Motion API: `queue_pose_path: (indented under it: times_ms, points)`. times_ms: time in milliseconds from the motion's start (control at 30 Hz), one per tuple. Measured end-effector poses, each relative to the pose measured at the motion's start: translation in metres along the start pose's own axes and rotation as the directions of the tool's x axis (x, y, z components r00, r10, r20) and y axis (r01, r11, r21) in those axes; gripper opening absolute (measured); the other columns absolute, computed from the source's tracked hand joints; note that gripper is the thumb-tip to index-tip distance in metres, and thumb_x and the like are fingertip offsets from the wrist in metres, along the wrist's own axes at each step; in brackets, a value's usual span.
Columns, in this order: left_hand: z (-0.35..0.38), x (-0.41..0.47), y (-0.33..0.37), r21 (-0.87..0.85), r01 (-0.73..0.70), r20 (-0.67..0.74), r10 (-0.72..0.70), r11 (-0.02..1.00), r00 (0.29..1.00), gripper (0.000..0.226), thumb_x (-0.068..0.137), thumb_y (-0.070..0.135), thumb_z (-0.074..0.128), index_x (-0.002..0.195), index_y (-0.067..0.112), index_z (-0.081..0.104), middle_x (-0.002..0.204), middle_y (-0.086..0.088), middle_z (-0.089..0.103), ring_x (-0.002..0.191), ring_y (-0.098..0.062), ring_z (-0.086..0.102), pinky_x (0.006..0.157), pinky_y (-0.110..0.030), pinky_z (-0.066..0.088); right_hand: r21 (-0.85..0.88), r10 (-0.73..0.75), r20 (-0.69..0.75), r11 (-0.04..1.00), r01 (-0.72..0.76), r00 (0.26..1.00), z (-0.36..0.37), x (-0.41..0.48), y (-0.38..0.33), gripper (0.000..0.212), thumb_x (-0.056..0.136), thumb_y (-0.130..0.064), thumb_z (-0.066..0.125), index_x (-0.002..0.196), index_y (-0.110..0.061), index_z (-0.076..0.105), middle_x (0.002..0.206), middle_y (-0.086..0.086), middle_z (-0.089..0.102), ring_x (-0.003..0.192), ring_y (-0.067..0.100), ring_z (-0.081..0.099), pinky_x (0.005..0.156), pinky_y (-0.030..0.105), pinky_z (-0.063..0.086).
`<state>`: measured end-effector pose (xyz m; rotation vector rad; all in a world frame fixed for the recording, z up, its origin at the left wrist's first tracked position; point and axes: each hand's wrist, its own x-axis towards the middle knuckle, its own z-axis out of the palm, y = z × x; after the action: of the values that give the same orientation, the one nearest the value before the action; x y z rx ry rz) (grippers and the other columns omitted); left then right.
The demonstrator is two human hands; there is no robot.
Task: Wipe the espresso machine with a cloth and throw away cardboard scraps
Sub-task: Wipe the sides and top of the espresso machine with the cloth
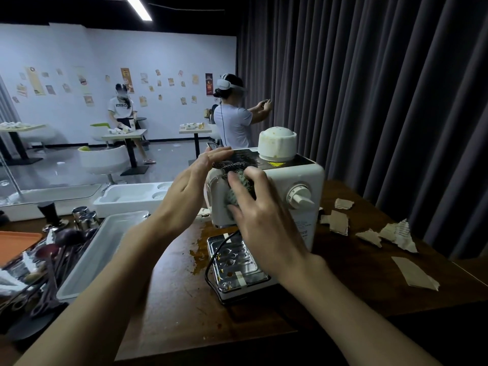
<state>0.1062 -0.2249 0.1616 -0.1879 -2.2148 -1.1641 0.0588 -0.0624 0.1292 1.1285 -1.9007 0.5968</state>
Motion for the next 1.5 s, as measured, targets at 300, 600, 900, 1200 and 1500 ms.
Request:
queue_pose_path:
  times_ms: [300,600,900,1200,1500]
  points:
    - [0.001,0.0,-0.001,0.003,0.033,-0.004,-0.033,0.999,0.999,0.066,0.095,0.064,0.014,0.136,0.036,0.057,0.148,0.026,0.046,0.146,0.001,0.027,0.122,-0.051,0.021,0.188,0.259,-0.286,0.959,-0.211,0.922,0.01,-0.016,0.011,0.034,0.088,-0.008,0.067,0.12,0.001,0.064,0.117,0.013,0.057,0.105,0.023,0.058,0.09,0.032,0.053]
    - [0.005,-0.004,-0.002,0.076,-0.04,-0.016,0.041,0.996,0.999,0.049,0.102,0.05,0.025,0.142,0.036,0.049,0.155,0.023,0.037,0.147,0.002,0.024,0.124,-0.045,0.02,0.214,0.233,-0.307,0.962,-0.172,0.923,0.017,-0.022,0.016,0.025,0.089,-0.011,0.068,0.111,0.001,0.067,0.114,0.015,0.059,0.103,0.025,0.059,0.089,0.035,0.051]
    - [0.009,-0.003,-0.005,0.056,-0.083,0.003,0.083,0.995,0.997,0.038,0.094,0.051,0.044,0.131,0.044,0.05,0.155,0.023,0.036,0.145,0.004,0.027,0.118,-0.029,0.029,0.318,0.198,-0.271,0.942,-0.106,0.942,0.029,-0.026,0.001,0.024,0.086,-0.011,0.068,0.108,0.0,0.067,0.113,0.012,0.059,0.104,0.027,0.061,0.088,0.038,0.052]
    - [0.023,-0.006,0.0,0.123,-0.056,-0.099,0.068,0.991,0.993,0.027,0.102,0.032,0.044,0.128,0.038,0.051,0.158,0.02,0.032,0.143,0.011,0.025,0.115,-0.017,0.025,0.288,0.186,-0.233,0.951,-0.115,0.954,0.038,-0.037,-0.011,0.017,0.091,-0.011,0.064,0.107,-0.004,0.068,0.114,0.013,0.061,0.101,0.032,0.062,0.082,0.042,0.053]
    - [0.058,0.003,0.019,0.249,0.207,-0.44,-0.08,0.946,0.894,0.027,0.093,0.05,0.059,0.104,0.028,0.047,0.111,0.003,0.059,0.096,-0.024,0.058,0.077,-0.038,0.047,0.316,0.393,-0.221,0.895,-0.316,0.892,-0.004,-0.069,0.026,0.031,0.083,-0.001,0.071,0.114,-0.002,0.068,0.116,0.008,0.056,0.106,0.01,0.053,0.092,0.019,0.048]
